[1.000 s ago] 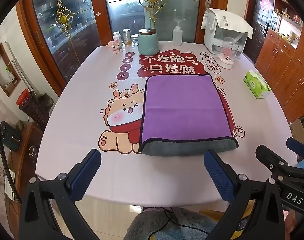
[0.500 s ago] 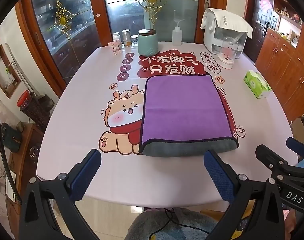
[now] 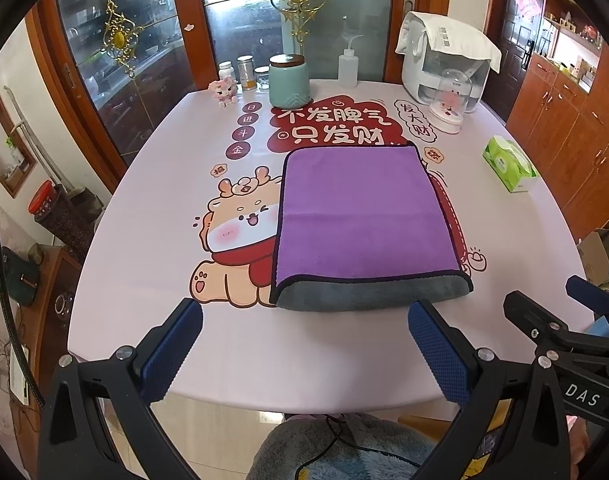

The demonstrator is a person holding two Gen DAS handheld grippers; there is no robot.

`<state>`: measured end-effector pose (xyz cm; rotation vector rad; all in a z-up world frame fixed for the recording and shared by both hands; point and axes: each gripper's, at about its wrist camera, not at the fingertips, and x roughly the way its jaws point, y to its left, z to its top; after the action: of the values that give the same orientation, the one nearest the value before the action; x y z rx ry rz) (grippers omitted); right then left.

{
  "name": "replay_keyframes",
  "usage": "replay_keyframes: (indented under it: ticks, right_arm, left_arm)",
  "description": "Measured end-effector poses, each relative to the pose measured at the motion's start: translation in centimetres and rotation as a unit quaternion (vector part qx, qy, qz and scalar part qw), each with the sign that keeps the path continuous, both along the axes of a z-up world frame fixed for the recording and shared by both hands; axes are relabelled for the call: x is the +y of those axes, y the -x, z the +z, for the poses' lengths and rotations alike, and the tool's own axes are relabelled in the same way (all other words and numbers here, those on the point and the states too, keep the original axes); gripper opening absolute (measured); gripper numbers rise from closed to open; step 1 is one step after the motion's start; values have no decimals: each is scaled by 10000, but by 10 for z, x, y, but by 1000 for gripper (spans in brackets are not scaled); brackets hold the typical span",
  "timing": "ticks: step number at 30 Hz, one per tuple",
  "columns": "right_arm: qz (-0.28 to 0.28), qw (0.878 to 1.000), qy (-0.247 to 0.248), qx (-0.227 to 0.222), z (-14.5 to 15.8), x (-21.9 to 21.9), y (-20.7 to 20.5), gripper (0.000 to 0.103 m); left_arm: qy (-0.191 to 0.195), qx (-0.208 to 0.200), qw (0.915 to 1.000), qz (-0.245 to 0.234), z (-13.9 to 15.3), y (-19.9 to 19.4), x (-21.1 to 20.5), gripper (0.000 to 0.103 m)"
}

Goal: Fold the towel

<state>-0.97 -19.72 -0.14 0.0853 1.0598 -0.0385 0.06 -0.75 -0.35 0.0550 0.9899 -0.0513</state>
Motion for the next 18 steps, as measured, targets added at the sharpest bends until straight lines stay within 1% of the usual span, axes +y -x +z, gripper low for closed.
replay_keyframes:
  ticks: [18]
  right_arm:
    - [-40,10000,58,3,0,-1,3,98]
  left_arm:
    - [23,65,10000,-12,-6,2,-2,102]
